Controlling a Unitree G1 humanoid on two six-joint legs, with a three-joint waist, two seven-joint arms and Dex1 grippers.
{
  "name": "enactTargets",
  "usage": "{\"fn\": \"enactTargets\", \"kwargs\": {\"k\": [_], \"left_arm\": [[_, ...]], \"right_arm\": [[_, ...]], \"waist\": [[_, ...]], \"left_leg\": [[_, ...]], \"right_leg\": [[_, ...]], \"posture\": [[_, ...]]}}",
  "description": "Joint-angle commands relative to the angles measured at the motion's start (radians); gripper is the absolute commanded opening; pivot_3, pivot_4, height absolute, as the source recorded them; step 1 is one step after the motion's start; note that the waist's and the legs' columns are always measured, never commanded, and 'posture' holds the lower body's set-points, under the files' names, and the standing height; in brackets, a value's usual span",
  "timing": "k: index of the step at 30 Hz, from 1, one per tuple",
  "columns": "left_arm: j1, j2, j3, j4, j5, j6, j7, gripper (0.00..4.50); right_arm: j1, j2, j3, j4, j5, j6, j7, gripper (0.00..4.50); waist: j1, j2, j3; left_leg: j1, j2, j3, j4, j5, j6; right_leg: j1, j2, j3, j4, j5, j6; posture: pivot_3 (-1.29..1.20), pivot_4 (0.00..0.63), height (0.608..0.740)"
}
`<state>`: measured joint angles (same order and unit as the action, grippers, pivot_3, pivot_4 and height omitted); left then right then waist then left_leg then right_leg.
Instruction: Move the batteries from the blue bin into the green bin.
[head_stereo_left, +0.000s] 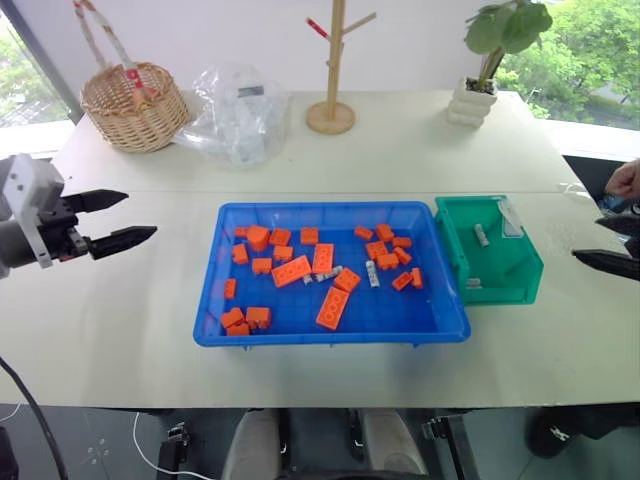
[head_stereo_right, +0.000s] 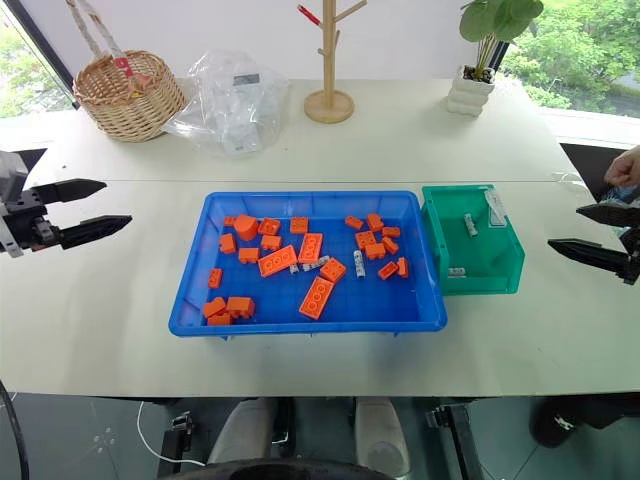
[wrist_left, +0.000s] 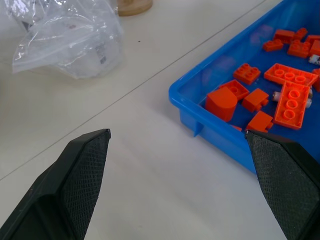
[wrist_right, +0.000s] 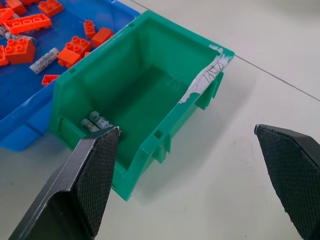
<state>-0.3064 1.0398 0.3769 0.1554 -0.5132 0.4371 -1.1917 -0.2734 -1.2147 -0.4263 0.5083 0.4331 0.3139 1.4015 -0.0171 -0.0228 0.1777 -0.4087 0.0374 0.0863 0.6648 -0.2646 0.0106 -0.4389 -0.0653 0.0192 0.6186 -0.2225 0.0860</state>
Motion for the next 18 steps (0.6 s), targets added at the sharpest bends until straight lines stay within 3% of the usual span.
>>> {"fn": "enactTargets", "kwargs": {"k": [1,14,18], "left_arm": [[0.007,0.017,0.039,-0.035,-0.013,-0.017,-0.011,4.5],[0.01,0.013,0.032,-0.07,-0.032,0.054,0.008,4.5],[0.024,-0.006,0.042,-0.182,-0.08,0.115,0.04,4.5]], "right_arm": [[-0.038,-0.012,-0.003,0.019,-0.004,-0.034,0.01,4.45],[-0.102,-0.016,0.044,0.127,-0.049,-0.101,0.008,4.45],[-0.182,-0.023,0.071,0.161,-0.072,-0.129,-0.01,4.45]], "waist": [[0.0,0.0,0.0],[0.0,0.0,0.0],[-0.001,0.0,0.0]], "left_leg": [[0.0,0.0,0.0,0.0,0.0,0.0],[0.0,-0.001,0.001,0.0,0.0,0.0],[0.0,-0.002,0.001,0.0,0.0,0.0]], "right_leg": [[0.0,0.0,0.0,0.0,0.0,0.0],[0.0,0.001,0.0,0.001,0.0,0.0],[0.0,0.001,0.0,0.001,0.0,0.0]], "posture": [[0.0,0.15,0.736],[0.0,0.15,0.736],[0.0,0.15,0.736]]}}
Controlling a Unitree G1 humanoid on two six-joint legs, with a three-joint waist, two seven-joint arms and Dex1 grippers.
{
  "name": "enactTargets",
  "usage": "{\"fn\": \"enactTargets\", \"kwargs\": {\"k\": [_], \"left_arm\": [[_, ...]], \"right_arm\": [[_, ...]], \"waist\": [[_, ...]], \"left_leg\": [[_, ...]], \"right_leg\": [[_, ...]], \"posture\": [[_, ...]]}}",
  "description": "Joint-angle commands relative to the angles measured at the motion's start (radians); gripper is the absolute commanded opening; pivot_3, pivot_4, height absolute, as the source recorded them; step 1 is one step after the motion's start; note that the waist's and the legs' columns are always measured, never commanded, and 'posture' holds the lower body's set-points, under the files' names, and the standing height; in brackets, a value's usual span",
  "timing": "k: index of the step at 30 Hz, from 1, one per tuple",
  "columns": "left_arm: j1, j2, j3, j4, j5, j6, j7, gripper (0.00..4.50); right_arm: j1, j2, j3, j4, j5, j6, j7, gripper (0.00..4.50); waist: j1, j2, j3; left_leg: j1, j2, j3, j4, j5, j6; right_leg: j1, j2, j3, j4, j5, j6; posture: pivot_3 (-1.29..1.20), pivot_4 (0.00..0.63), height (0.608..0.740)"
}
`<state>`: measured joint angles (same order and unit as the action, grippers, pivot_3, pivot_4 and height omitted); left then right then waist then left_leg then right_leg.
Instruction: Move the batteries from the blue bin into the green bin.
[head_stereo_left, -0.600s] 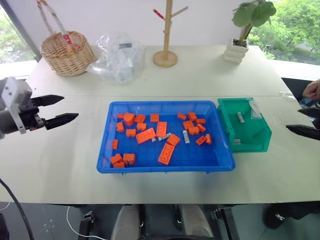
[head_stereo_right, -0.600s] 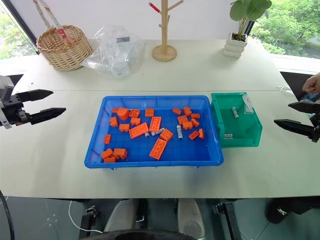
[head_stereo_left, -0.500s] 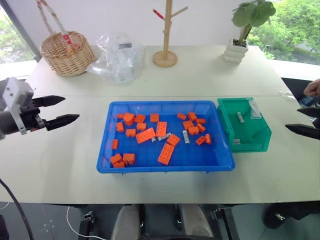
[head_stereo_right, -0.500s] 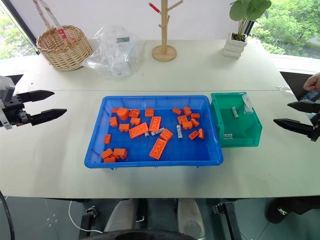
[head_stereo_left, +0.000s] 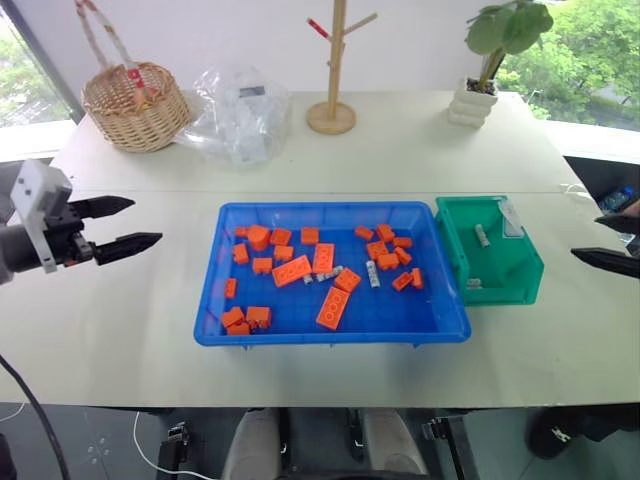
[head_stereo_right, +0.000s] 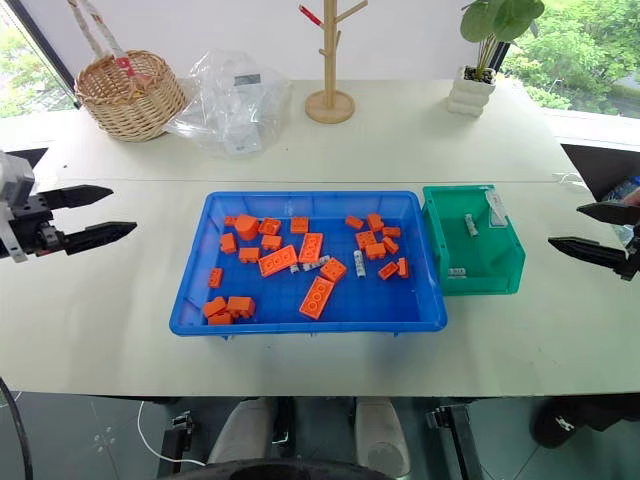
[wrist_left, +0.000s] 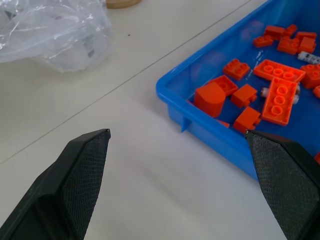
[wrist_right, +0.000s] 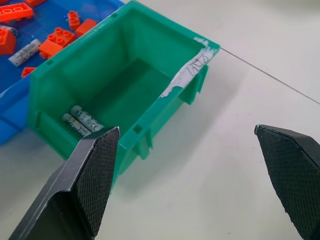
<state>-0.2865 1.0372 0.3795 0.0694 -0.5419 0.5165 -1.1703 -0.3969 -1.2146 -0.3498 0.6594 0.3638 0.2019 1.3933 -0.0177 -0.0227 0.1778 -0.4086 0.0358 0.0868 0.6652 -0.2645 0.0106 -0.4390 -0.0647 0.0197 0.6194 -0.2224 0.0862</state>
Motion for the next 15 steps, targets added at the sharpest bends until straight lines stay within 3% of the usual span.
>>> {"fn": "enactTargets", "kwargs": {"k": [1,4,9,15], "left_arm": [[0.008,-0.005,0.041,-0.123,-0.068,0.053,0.02,4.5],[0.018,-0.005,0.034,-0.194,-0.11,0.098,0.018,4.5],[0.041,0.007,-0.001,-0.308,-0.174,0.148,-0.036,4.5],[0.093,0.029,-0.072,-0.386,-0.135,0.087,-0.117,4.5]], "right_arm": [[-0.077,-0.025,0.0,0.009,0.001,-0.009,0.01,4.45],[-0.142,-0.02,0.03,-0.025,0.012,0.039,0.036,4.45],[-0.251,0.045,0.136,-0.248,0.047,0.143,0.075,4.45],[-0.436,0.279,0.375,-0.558,0.026,0.29,0.0,4.45]], "waist": [[-0.001,0.0,0.0],[-0.003,0.0,0.0],[-0.006,0.001,0.001],[-0.014,0.001,0.001]], "left_leg": [[0.0,0.0,0.0,0.0,0.0,0.0],[0.0,0.0,0.0,0.0,0.0,0.0],[0.001,0.0,0.0,0.0,0.0,0.0],[0.0,0.0,0.0,0.0,0.0,-0.001]], "right_leg": [[0.0,0.0,0.0,0.0,0.0,0.0],[0.0,0.001,0.0,0.001,0.0,0.0],[-0.001,0.002,0.001,0.002,0.0,0.0],[-0.003,0.002,0.001,0.007,0.0,0.0]], "posture": [[0.0,0.15,0.736],[0.0,0.15,0.736],[0.0,0.15,0.736],[0.0,0.15,0.736]]}}
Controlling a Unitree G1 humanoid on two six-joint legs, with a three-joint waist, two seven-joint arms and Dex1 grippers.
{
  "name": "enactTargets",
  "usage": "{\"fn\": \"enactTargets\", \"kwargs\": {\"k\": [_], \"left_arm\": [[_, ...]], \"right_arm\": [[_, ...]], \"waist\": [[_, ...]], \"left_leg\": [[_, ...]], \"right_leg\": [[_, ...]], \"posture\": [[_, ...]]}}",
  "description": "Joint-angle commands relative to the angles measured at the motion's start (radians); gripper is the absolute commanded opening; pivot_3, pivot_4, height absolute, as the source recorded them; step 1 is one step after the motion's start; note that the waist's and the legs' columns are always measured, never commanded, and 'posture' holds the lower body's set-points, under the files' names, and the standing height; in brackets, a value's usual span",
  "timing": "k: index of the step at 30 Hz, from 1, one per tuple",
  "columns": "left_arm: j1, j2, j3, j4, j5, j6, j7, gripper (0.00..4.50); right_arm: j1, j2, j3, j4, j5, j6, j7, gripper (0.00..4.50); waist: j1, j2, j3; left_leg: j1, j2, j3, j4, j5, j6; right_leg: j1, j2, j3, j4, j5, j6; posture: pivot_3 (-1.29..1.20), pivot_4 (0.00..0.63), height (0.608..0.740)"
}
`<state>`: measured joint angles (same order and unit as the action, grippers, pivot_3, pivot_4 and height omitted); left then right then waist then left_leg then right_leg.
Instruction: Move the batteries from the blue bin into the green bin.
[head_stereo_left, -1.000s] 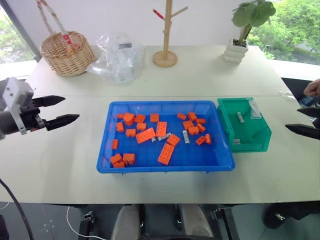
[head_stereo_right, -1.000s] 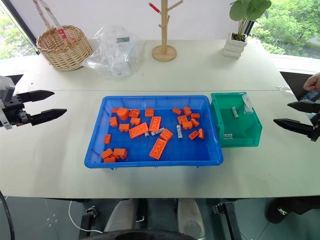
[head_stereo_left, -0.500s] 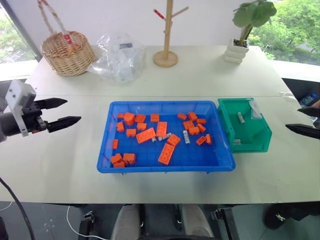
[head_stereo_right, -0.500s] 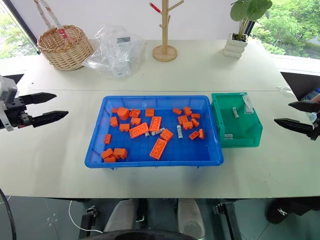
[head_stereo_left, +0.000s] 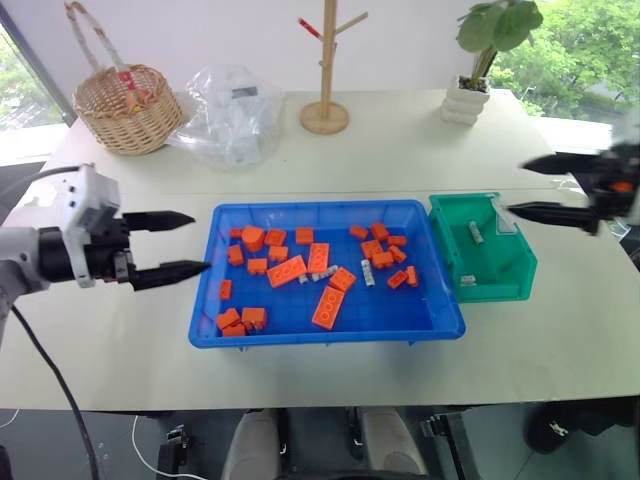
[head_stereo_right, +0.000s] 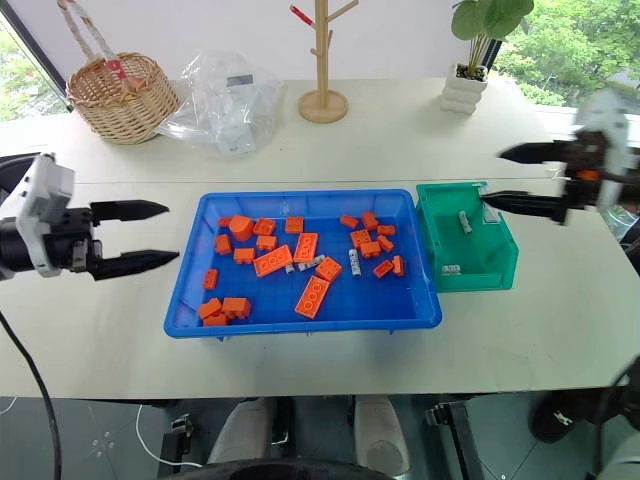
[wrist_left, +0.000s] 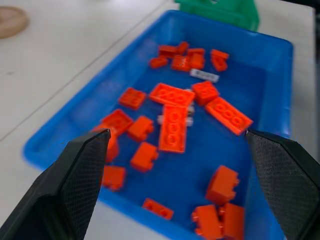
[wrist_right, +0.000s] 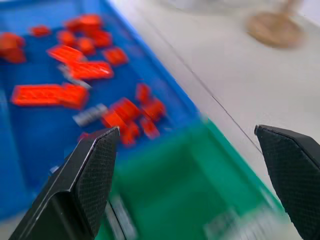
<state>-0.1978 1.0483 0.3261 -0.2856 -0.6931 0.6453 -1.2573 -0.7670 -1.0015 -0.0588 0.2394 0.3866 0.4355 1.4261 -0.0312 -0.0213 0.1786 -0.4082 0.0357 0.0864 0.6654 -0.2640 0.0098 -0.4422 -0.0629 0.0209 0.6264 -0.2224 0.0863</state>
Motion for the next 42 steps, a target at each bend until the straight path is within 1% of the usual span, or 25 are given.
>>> {"fn": "enactTargets", "kwargs": {"k": [1,4,6,9,11,16,19,21,27,31,34,35,36,39,42], "left_arm": [[0.004,0.018,-0.03,-0.033,0.023,-0.048,-0.035,4.5],[0.002,0.017,-0.057,-0.035,0.037,-0.07,-0.045,4.5],[-0.002,0.016,-0.066,-0.037,0.037,-0.075,-0.052,4.5],[-0.008,0.011,-0.076,-0.047,0.032,-0.072,-0.05,4.5],[-0.008,0.007,-0.081,-0.052,0.032,-0.073,-0.045,4.5],[-0.012,-0.013,-0.085,-0.061,0.027,-0.07,-0.021,4.5],[0.001,-0.022,-0.087,-0.072,0.033,-0.077,-0.008,4.5],[0.003,-0.028,-0.086,-0.078,0.034,-0.077,0.004,4.5],[0.003,-0.034,-0.073,-0.089,0.025,-0.078,0.032,4.5],[0.009,-0.036,-0.071,-0.09,0.025,-0.083,0.04,4.5],[0.008,-0.037,-0.073,-0.089,0.028,-0.088,0.043,4.5],[0.006,-0.037,-0.074,-0.087,0.028,-0.09,0.044,4.5],[0.003,-0.037,-0.076,-0.086,0.029,-0.091,0.045,4.5],[-0.011,-0.038,-0.082,-0.08,0.031,-0.094,0.047,4.5],[-0.025,-0.036,-0.091,-0.065,0.038,-0.101,0.044,4.5]], "right_arm": [[-0.097,0.112,0.129,-0.169,-0.009,0.077,-0.047,4.45],[-0.172,0.239,0.25,-0.227,-0.044,0.132,-0.085,4.45],[-0.203,0.302,0.323,-0.239,-0.077,0.136,-0.093,4.45],[-0.244,0.425,0.456,-0.199,-0.161,0.106,-0.118,4.45],[-0.263,0.503,0.515,-0.166,-0.192,0.101,-0.129,4.45],[-0.279,0.608,0.622,-0.055,-0.283,0.023,-0.123,4.45],[-0.29,0.671,0.66,0.059,-0.339,-0.036,-0.141,4.45],[-0.297,0.694,0.672,0.127,-0.373,-0.082,-0.143,4.45],[-0.333,0.73,0.672,0.331,-0.461,-0.215,-0.151,4.45],[-0.342,0.747,0.653,0.39,-0.477,-0.241,-0.136,4.45],[-0.343,0.753,0.639,0.392,-0.476,-0.242,-0.123,3.65],[-0.343,0.755,0.635,0.391,-0.478,-0.242,-0.122,3.11],[-0.342,0.757,0.632,0.391,-0.481,-0.243,-0.123,2.69],[-0.339,0.756,0.625,0.382,-0.486,-0.244,-0.122,1.21],[-0.344,0.762,0.606,0.347,-0.462,-0.209,-0.102,1.21]], "waist": [[0.0,0.0,0.0],[0.003,0.0,0.0],[0.01,0.0,0.0],[0.016,-0.001,0.0],[0.015,-0.001,0.0],[0.017,-0.001,0.0],[0.012,-0.001,0.0],[0.011,-0.001,0.0],[0.011,-0.001,0.0],[0.01,-0.001,0.0],[0.01,-0.001,0.0],[0.01,-0.001,0.0],[0.01,-0.001,0.0],[0.01,-0.001,0.0],[0.01,-0.001,0.0]], "left_leg": [[-0.001,0.0,0.0,0.0,0.0,0.0],[-0.001,0.0,-0.001,0.0,0.0,0.0],[-0.001,-0.001,-0.001,0.0,0.0,0.0],[-0.002,-0.001,0.0,0.001,0.0,0.0],[-0.002,-0.001,0.001,0.002,0.0,0.0],[-0.002,-0.002,0.0,0.002,0.001,-0.001],[-0.002,-0.002,0.001,0.002,0.001,-0.001],[-0.002,-0.002,0.0,0.002,0.001,-0.001],[-0.002,-0.002,0.0,0.002,0.001,-0.002],[-0.002,-0.002,0.0,0.001,0.001,-0.002],[-0.002,-0.001,-0.001,0.001,0.001,-0.002],[-0.002,-0.001,-0.001,0.001,0.002,-0.002],[-0.002,-0.001,-0.001,0.001,0.002,-0.002],[-0.002,-0.001,-0.001,0.001,0.002,-0.002],[-0.002,-0.001,-0.001,0.001,0.002,-0.002]], "right_leg": [[-0.001,0.0,0.0,0.002,0.0,0.0],[-0.002,0.0,-0.001,0.004,0.0,0.0],[-0.002,0.0,-0.001,0.004,0.0,0.0],[-0.002,0.0,-0.002,0.004,0.0,0.0],[-0.001,0.0,-0.002,0.004,0.0,-0.001],[-0.001,0.0,-0.002,0.004,0.0,0.0],[-0.001,0.0,-0.002,0.004,0.0,0.0],[-0.001,0.001,-0.002,0.005,0.0,0.0],[-0.001,0.001,-0.003,0.005,0.0,0.0],[-0.001,0.001,-0.003,0.005,0.0,0.0],[-0.001,0.001,-0.003,0.005,0.0,0.0],[-0.001,0.001,-0.003,0.005,0.0,0.0],[-0.001,0.001,-0.003,0.005,0.0,0.0],[-0.001,0.001,-0.003,0.005,0.0,0.0],[-0.001,0.001,-0.003,0.005,0.0,0.0]], "posture": [[0.0,0.15,0.736],[0.0,0.15,0.736],[0.0,0.15,0.736],[0.0,0.15,0.736],[0.0,0.15,0.736],[0.0,0.15,0.736],[0.0,0.15,0.736],[0.0,0.15,0.736],[0.0,0.15,0.736],[0.0,0.15,0.736],[0.0,0.15,0.736],[0.0,0.15,0.736],[0.0,0.15,0.736],[0.0,0.15,0.736],[0.0,0.15,0.736]]}}
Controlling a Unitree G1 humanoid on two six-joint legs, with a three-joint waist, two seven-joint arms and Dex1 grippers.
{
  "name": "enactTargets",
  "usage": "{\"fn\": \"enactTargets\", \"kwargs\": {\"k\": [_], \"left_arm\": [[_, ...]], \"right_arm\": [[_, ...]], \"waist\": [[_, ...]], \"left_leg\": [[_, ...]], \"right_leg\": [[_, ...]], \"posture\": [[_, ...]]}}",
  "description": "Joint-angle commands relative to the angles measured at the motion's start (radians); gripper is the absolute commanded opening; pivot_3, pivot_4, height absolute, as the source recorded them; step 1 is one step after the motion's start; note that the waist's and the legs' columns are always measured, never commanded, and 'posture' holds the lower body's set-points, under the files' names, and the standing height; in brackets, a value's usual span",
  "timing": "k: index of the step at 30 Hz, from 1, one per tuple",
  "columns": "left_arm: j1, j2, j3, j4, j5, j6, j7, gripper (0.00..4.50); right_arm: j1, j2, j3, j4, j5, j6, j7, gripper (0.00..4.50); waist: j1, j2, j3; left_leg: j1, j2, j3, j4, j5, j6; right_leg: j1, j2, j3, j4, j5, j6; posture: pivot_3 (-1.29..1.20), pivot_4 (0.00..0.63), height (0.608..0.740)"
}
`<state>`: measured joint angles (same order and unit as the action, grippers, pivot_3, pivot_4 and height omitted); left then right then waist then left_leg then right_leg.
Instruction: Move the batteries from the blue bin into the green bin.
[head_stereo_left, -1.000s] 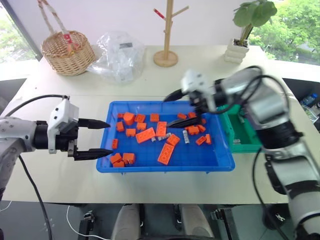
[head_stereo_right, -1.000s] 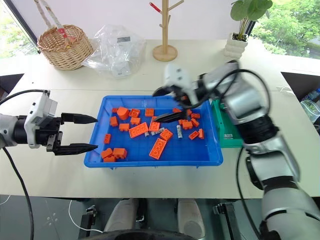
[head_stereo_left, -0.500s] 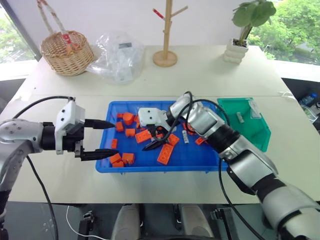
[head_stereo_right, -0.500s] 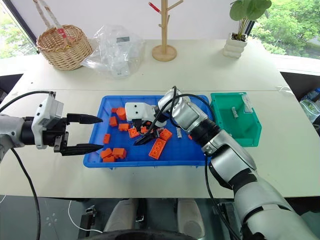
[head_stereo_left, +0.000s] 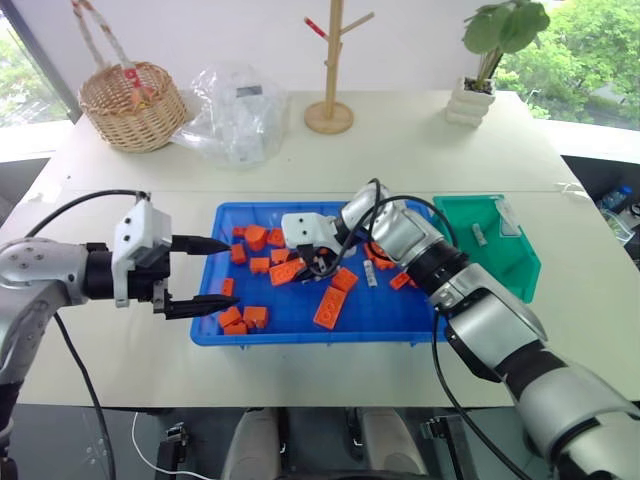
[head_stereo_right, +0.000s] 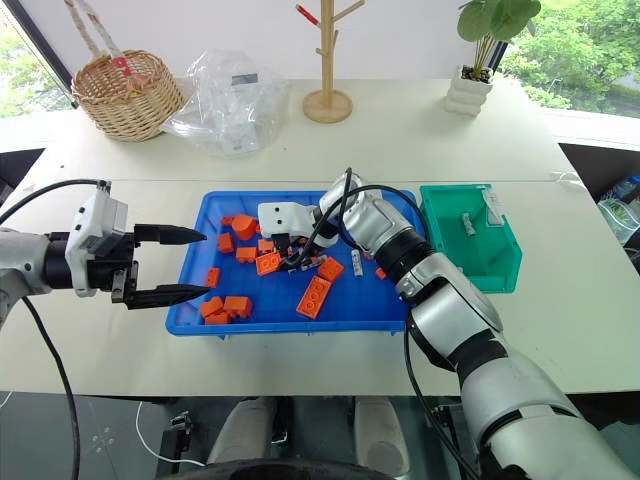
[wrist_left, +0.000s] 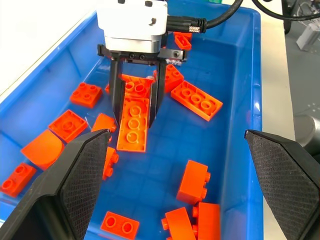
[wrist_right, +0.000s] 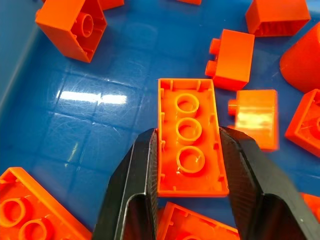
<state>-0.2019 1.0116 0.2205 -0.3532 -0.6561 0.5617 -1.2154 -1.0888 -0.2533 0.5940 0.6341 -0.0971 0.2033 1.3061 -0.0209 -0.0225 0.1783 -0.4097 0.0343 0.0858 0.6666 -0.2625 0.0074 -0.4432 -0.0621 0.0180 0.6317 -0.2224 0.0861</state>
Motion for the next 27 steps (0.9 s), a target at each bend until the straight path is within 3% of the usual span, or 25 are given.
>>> {"fn": "enactTargets", "kwargs": {"k": [1,7,13,18,19,27], "left_arm": [[-0.024,0.001,0.012,0.006,0.003,-0.019,0.001,4.5],[-0.041,0.0,0.001,0.016,0.009,-0.022,-0.004,4.5],[-0.054,0.001,-0.007,0.017,0.01,-0.017,-0.007,4.5],[-0.056,0.003,-0.005,0.016,0.008,-0.013,-0.008,4.5],[-0.058,0.003,-0.007,0.017,0.009,-0.013,-0.008,4.5],[-0.078,-0.003,-0.025,0.025,0.019,-0.022,-0.005,4.5]], "right_arm": [[-0.024,0.021,-0.057,-0.073,0.038,0.051,0.026,1.21],[0.026,0.081,-0.062,-0.273,0.096,0.215,0.044,1.21],[0.087,0.12,-0.022,-0.299,0.055,0.221,-0.029,1.21],[0.079,0.108,-0.029,-0.319,0.065,0.236,-0.025,3.55],[0.066,0.095,-0.035,-0.316,0.068,0.231,-0.012,3.84],[0.0,-0.043,-0.021,-0.163,0.023,0.018,0.093,3.84]], "waist": [[0.0,0.0,0.0],[-0.002,0.0,0.0],[0.003,0.0,0.0],[0.001,-0.001,0.0],[0.001,-0.001,0.0],[0.001,-0.001,0.0]], "left_leg": [[0.0,0.0,0.0,0.0,0.0,0.0],[0.0,0.0,0.0,0.0,0.0,0.0],[0.0,0.0,-0.001,0.0,0.0,-0.001],[0.0,0.0,-0.001,0.0,0.001,-0.001],[0.0,0.0,-0.001,0.0,0.001,-0.001],[0.0,0.0,-0.001,0.0,0.0,-0.001]], "right_leg": [[0.0,0.0,0.0,0.0,0.0,0.0],[0.0,0.001,-0.001,0.0,0.001,0.002],[0.0,0.0,-0.001,0.0,0.0,0.0],[0.0,0.0,-0.001,0.0,0.0,0.0],[0.0,0.0,-0.002,0.0,0.0,0.0],[0.001,0.0,-0.002,0.0,0.0,0.0]], "posture": [[0.0,0.15,0.736],[0.0,0.15,0.736],[0.0,0.15,0.736],[0.0,0.15,0.736],[0.0,0.15,0.736],[0.0,0.15,0.736]]}}
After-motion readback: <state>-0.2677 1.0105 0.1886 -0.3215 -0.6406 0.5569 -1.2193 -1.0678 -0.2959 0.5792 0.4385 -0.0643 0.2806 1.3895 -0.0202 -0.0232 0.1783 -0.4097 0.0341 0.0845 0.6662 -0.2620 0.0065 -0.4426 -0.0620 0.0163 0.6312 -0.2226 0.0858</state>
